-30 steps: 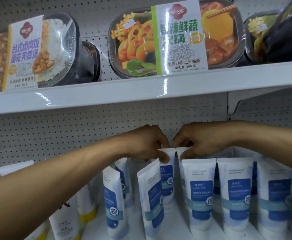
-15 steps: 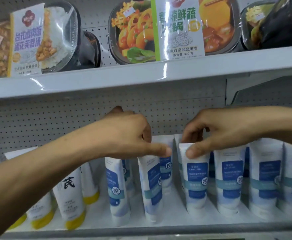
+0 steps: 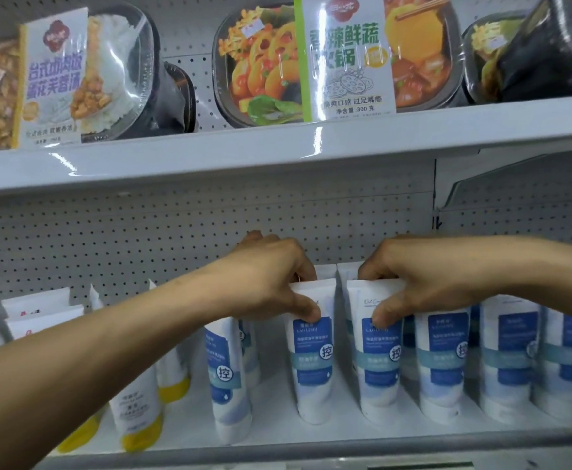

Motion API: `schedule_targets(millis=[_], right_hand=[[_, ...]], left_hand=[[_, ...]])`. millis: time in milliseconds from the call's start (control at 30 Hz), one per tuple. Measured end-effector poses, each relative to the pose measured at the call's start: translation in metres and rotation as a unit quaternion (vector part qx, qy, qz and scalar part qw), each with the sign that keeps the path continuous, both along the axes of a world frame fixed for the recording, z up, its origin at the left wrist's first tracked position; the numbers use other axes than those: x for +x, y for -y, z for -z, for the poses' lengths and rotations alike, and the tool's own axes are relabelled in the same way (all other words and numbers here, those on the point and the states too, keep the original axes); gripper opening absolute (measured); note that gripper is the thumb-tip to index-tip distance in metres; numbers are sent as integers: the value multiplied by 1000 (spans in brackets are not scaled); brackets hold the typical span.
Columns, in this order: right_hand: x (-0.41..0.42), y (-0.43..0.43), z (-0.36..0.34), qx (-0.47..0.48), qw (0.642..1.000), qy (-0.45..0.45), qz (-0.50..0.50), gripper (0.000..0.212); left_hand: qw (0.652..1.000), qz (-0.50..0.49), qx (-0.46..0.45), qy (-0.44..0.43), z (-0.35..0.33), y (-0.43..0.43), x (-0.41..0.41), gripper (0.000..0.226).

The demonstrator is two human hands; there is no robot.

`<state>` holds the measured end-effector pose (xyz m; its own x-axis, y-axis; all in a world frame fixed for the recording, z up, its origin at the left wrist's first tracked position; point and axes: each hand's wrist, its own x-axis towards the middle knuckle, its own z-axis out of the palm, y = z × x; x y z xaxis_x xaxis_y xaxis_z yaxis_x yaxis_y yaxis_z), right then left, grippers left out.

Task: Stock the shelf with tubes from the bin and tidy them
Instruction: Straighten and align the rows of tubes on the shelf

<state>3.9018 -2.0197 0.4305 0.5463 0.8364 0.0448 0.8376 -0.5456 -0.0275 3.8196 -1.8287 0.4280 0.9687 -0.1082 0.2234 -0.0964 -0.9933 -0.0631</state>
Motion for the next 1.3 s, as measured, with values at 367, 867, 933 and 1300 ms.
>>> schedule_targets(millis=[367,867,933,1300], right_hand=[[1,0,0,-4,1000,-4,6,24],[4,-7,-23,109,993,-21,-42,20],[7,-16,-26,134,990,-5,-44,18],[23,-80,-19,17,999,-26,-33,27]], left_hand=[[1000,25,-14,-7,1,3,1,29],[989,40,-139,43,-39,-46,-9,11],[990,19,-130,43,-45,-72,-8,14],[980,24,-92,-176,-22,-107,18,25]])
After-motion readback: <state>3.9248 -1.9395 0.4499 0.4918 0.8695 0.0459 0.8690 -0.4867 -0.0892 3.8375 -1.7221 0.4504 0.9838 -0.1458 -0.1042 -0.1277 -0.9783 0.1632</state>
